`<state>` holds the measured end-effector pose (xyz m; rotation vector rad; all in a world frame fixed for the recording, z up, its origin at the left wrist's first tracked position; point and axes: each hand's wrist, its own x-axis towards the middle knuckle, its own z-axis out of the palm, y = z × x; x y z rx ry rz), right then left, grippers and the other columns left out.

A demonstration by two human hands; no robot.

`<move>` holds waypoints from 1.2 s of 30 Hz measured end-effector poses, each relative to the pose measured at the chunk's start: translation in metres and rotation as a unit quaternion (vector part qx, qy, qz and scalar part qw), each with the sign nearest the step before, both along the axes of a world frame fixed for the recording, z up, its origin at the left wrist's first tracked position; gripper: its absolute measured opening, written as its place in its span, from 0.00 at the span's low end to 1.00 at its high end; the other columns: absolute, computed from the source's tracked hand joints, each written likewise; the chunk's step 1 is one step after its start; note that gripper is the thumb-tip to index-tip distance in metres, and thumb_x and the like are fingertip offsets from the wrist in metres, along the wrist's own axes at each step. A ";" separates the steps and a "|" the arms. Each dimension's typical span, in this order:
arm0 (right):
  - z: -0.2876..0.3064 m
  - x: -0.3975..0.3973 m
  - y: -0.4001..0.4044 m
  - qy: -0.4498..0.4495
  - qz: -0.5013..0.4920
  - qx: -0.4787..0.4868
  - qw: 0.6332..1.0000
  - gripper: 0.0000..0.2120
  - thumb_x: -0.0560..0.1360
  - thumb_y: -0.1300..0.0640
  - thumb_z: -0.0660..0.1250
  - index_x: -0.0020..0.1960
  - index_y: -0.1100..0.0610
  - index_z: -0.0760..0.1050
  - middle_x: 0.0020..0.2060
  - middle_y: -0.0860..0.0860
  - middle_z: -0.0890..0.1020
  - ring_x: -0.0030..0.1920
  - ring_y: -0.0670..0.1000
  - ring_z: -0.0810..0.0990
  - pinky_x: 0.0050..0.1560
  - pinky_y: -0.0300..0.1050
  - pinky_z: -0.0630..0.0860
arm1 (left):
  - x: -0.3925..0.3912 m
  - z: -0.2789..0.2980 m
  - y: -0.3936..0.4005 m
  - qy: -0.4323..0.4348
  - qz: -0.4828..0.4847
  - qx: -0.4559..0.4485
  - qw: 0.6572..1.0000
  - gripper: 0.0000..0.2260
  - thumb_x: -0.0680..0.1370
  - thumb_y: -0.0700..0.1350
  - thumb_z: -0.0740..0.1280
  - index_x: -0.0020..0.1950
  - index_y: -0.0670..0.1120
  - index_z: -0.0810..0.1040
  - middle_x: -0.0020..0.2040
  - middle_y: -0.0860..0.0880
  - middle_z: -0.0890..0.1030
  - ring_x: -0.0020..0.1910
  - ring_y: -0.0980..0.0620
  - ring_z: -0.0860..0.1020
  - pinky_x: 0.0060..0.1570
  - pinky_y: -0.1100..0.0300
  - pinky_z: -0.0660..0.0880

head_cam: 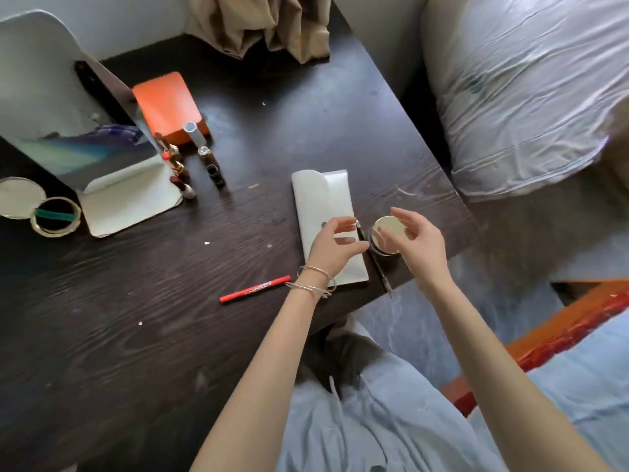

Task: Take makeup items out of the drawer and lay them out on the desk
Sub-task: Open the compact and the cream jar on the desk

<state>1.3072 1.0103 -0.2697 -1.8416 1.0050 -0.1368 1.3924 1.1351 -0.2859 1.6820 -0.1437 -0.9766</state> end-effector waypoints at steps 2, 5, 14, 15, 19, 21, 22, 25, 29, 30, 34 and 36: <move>-0.014 -0.005 -0.013 0.023 0.031 -0.016 0.999 0.21 0.71 0.59 0.72 0.63 0.55 0.75 0.63 0.51 0.75 0.60 0.46 0.73 0.56 0.29 0.67 | -0.008 -0.007 -0.015 0.007 -0.002 0.011 1.000 0.22 0.72 0.38 0.71 0.65 0.43 0.71 0.63 0.46 0.75 0.51 0.51 0.76 0.48 0.67 0.72; -0.037 -0.009 -0.026 0.057 0.101 -0.037 0.993 0.28 0.69 0.57 0.74 0.67 0.56 0.71 0.69 0.52 0.68 0.70 0.48 0.66 0.63 0.34 0.61 | -0.016 -0.017 -0.032 0.019 0.010 0.021 1.000 0.23 0.72 0.39 0.72 0.66 0.44 0.71 0.63 0.46 0.74 0.51 0.51 0.77 0.47 0.67 0.74; -0.064 0.001 -0.034 0.074 0.170 -0.102 0.977 0.35 0.67 0.55 0.74 0.72 0.55 0.65 0.65 0.53 0.70 0.66 0.53 0.67 0.59 0.36 0.60 | -0.020 -0.031 -0.043 0.035 0.065 0.039 0.997 0.23 0.73 0.37 0.71 0.66 0.43 0.71 0.63 0.44 0.75 0.53 0.51 0.76 0.55 0.61 0.75; -0.060 0.004 -0.034 0.063 0.161 -0.098 0.980 0.36 0.67 0.55 0.74 0.72 0.56 0.64 0.65 0.52 0.71 0.66 0.52 0.67 0.60 0.37 0.62 | -0.018 -0.031 -0.043 0.039 0.072 0.040 0.996 0.22 0.73 0.39 0.70 0.66 0.44 0.71 0.62 0.45 0.75 0.55 0.51 0.76 0.57 0.57 0.75; -0.036 0.019 -0.026 0.012 0.147 -0.073 0.986 0.38 0.67 0.53 0.76 0.72 0.57 0.62 0.65 0.52 0.71 0.66 0.49 0.69 0.63 0.38 0.66 | -0.008 -0.018 -0.040 0.108 0.134 0.005 0.985 0.16 0.79 0.44 0.64 0.66 0.44 0.70 0.61 0.46 0.75 0.61 0.48 0.75 0.54 0.58 0.76; -0.024 0.029 -0.017 0.003 0.161 -0.053 0.985 0.39 0.68 0.53 0.76 0.73 0.57 0.61 0.65 0.51 0.71 0.65 0.46 0.69 0.60 0.34 0.65 | -0.001 -0.012 -0.033 0.120 0.154 -0.012 0.981 0.15 0.80 0.47 0.61 0.66 0.45 0.71 0.62 0.45 0.76 0.60 0.47 0.76 0.54 0.56 0.77; -0.019 0.033 -0.010 0.000 0.170 -0.042 0.984 0.38 0.68 0.53 0.75 0.73 0.57 0.61 0.64 0.49 0.72 0.63 0.44 0.69 0.58 0.30 0.64 | 0.001 -0.008 -0.029 0.123 0.165 -0.023 0.978 0.15 0.80 0.49 0.60 0.66 0.45 0.72 0.62 0.46 0.76 0.59 0.47 0.77 0.54 0.55 0.78; -0.003 0.048 0.016 -0.013 0.203 -0.022 0.979 0.37 0.68 0.53 0.75 0.72 0.56 0.63 0.58 0.45 0.72 0.59 0.41 0.69 0.52 0.22 0.63 | 0.009 0.006 -0.008 0.149 0.218 -0.062 0.962 0.14 0.81 0.51 0.59 0.64 0.49 0.73 0.58 0.47 0.79 0.57 0.48 0.78 0.52 0.53 0.79; 0.010 0.067 0.063 -0.029 0.239 -0.015 0.971 0.38 0.67 0.53 0.76 0.72 0.57 0.63 0.63 0.50 0.74 0.60 0.45 0.72 0.58 0.33 0.66 | 0.019 0.016 0.036 0.200 0.265 -0.115 0.936 0.15 0.82 0.53 0.54 0.63 0.50 0.73 0.54 0.49 0.80 0.52 0.51 0.79 0.44 0.56 0.80; 0.012 0.071 0.076 -0.032 0.243 -0.014 0.969 0.38 0.67 0.53 0.76 0.72 0.57 0.64 0.64 0.51 0.74 0.59 0.44 0.72 0.59 0.34 0.66 | 0.022 0.016 0.049 0.221 0.274 -0.134 0.926 0.16 0.82 0.54 0.54 0.65 0.50 0.73 0.54 0.49 0.80 0.51 0.52 0.80 0.42 0.58 0.80; 0.018 0.086 0.127 -0.036 0.269 -0.008 0.962 0.38 0.67 0.52 0.76 0.73 0.56 0.64 0.64 0.50 0.74 0.62 0.46 0.72 0.62 0.38 0.68 | 0.033 0.018 0.104 0.305 0.313 -0.202 0.876 0.23 0.79 0.59 0.55 0.70 0.49 0.70 0.57 0.49 0.80 0.53 0.52 0.81 0.48 0.56 0.78; 0.022 0.094 0.151 -0.033 0.282 -0.002 0.959 0.38 0.67 0.52 0.76 0.73 0.56 0.64 0.65 0.49 0.74 0.64 0.46 0.72 0.62 0.36 0.66 | 0.039 0.020 0.128 0.315 0.326 -0.224 0.863 0.23 0.79 0.60 0.54 0.67 0.47 0.73 0.55 0.50 0.81 0.53 0.52 0.81 0.49 0.57 0.78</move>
